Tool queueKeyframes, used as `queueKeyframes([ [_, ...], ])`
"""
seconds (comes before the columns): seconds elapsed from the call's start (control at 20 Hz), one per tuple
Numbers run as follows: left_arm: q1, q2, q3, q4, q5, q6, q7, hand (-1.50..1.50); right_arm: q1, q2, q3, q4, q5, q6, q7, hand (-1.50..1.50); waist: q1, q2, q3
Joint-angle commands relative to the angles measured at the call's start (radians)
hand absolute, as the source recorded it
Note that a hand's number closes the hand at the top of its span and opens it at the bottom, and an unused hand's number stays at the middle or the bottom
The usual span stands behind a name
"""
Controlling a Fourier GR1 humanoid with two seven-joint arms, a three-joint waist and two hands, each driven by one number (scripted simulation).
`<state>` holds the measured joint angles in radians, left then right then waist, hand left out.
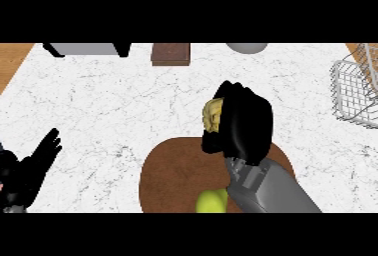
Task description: Pick the squash from the cutting board and place it in the tiered basket
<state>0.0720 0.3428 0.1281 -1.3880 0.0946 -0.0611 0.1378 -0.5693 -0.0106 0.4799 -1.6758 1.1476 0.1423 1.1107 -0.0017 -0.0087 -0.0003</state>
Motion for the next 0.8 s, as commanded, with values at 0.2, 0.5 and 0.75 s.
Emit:
queueKeyframes([
  [0.2, -0.019, 0.018, 0.024, 0.033, -0.008, -0.014, -0.010, 0.00, -0.112, -0.018, -0.156, -0.131, 0.132, 0.120, 0.100, 1.50, -0.003, 0.006, 0.000],
  [0.5, -0.025, -0.013, 0.014, 0.019, -0.004, -0.017, 0.009, 0.00, -0.234, -0.059, -0.378, -0.107, 0.099, 0.092, -0.013, 1.50, 0.003, 0.009, 0.000],
  [0.75, -0.047, 0.011, 0.043, 0.043, -0.002, -0.037, 0.022, 0.00, -0.235, -0.128, -0.510, 0.041, 0.045, -0.036, -0.175, 1.50, 0.009, 0.011, 0.000],
])
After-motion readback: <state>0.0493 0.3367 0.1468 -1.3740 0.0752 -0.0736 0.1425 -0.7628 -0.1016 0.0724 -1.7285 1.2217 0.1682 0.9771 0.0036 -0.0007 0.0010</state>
